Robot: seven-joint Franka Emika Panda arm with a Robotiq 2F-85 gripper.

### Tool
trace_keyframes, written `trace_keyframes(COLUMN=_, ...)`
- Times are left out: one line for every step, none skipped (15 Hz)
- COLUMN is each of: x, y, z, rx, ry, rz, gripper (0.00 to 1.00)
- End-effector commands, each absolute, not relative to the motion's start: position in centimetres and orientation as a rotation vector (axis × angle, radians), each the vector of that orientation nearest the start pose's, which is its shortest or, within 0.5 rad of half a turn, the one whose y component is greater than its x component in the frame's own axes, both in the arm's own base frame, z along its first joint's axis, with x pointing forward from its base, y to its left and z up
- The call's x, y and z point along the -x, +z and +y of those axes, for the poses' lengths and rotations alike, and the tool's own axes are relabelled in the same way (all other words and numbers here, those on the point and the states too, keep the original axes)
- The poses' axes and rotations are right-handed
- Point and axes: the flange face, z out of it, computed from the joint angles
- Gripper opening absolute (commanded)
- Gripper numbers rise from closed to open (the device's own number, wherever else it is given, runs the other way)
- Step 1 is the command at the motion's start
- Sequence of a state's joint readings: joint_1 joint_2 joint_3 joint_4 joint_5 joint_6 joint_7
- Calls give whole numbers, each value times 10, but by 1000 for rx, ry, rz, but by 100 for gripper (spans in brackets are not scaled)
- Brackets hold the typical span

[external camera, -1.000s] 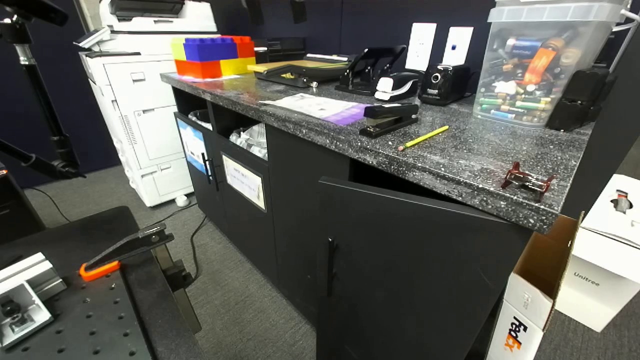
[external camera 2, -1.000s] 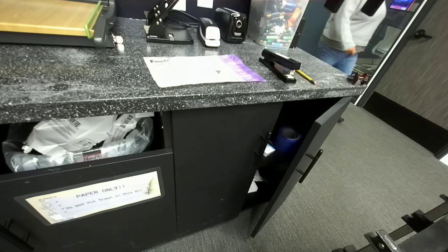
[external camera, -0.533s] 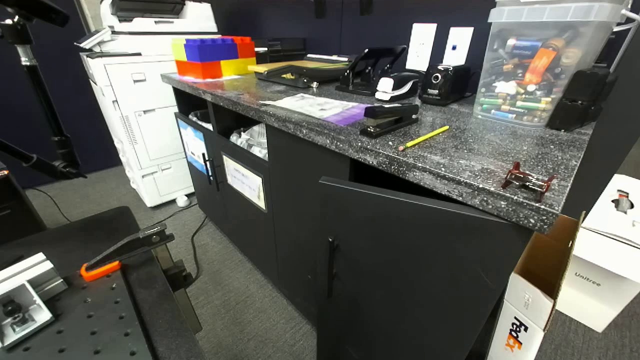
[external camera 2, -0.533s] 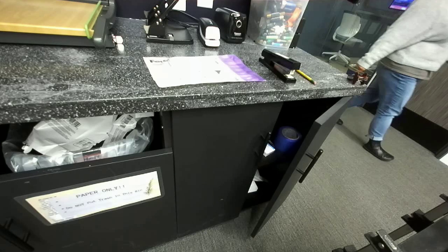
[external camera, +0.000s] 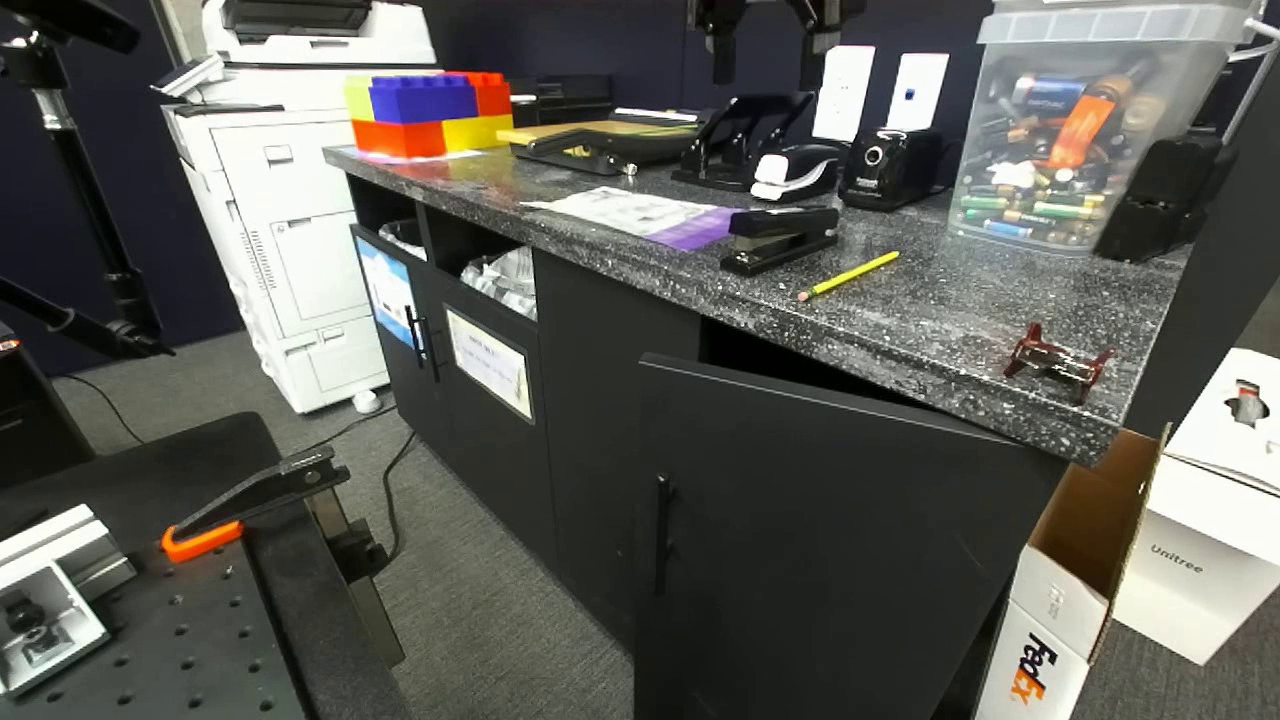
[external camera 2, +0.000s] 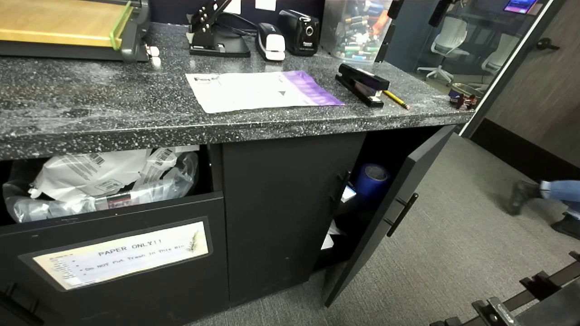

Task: Move the stapler to the left and put it on the paper

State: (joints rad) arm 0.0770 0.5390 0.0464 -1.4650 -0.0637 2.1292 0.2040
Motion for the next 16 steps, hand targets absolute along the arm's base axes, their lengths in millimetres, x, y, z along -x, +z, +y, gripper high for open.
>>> trace_keyframes(x=-741, y=357, z=79, rx=3122, ry=-133, rz=119, gripper=100)
trace_keyframes(x=-746, y=348, z=79, rx=3122, ry=-115, rz=132, gripper=100)
trace_keyframes(x=-751, y=340, z=79, rx=3122, ry=-98, rz=135, gripper=100)
trace_keyframes(x=-755, y=332, z=81, rx=3121, ry=-81, rz=142, gripper=100)
trace_keyframes(x=-758, y=324, z=82, rx=3124, ry=-64, rz=145, gripper=100)
trace_keyframes(x=-761, y=316, z=83, rx=3128, ry=-52, rz=148, gripper=100)
trace_keyframes(x=-764, y=309, z=83, rx=3130, ry=-41, rz=148, gripper=100)
trace_keyframes(x=-767, y=302, z=83, rx=3132, ry=-24, rz=149, gripper=100)
trace_keyframes(x=-769, y=294, z=84, rx=3133, ry=-7, rz=150, gripper=100)
trace_keyframes(x=-771, y=289, z=84, rx=3135, ry=4, rz=150, gripper=100)
trace_keyframes(x=-773, y=283, z=84, rx=3136, ry=16, rz=150, gripper=100)
trace_keyframes(x=-775, y=278, z=84, rx=3135, ry=29, rz=150, gripper=100)
trace_keyframes(x=-777, y=273, z=84, rx=3133, ry=41, rz=147, gripper=100)
trace_keyframes(x=-779, y=268, z=85, rx=3132, ry=54, rz=150, gripper=100)
trace_keyframes(x=-780, y=264, z=85, rx=3133, ry=65, rz=151, gripper=82)
trace_keyframes(x=-782, y=262, z=86, rx=3135, ry=65, rz=154, gripper=74)
